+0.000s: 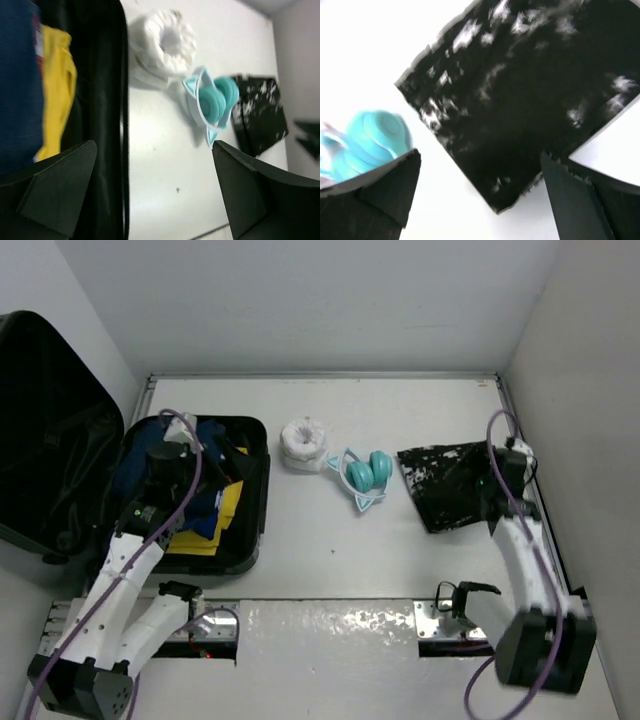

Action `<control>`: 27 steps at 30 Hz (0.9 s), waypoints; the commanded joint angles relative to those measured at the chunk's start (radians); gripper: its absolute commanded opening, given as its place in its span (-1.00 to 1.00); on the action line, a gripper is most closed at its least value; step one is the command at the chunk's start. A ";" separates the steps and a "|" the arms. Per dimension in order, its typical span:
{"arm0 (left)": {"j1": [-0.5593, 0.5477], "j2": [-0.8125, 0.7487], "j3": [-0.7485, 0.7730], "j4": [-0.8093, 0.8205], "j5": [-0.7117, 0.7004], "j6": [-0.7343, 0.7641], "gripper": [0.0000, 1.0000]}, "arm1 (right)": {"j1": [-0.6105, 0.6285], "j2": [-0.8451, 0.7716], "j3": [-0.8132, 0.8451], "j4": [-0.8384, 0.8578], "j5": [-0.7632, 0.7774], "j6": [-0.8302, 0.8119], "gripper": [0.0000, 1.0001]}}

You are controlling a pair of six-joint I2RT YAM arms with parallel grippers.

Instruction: Pack the luggage

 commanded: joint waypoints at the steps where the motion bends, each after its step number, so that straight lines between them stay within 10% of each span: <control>1: -0.130 0.045 0.040 0.025 -0.116 -0.026 0.98 | 0.002 0.341 0.194 -0.108 -0.094 -0.212 0.98; 10: -0.651 0.310 0.074 0.074 -0.410 -0.085 0.98 | 0.091 0.563 0.338 -0.119 0.139 -0.322 0.90; 17: -0.740 0.550 0.105 0.223 -0.296 -0.075 0.97 | 0.101 0.747 0.304 -0.160 0.006 -0.309 0.82; 27: -0.748 0.927 0.317 0.237 -0.335 -0.035 0.97 | 0.234 0.273 -0.257 0.283 0.020 0.140 0.46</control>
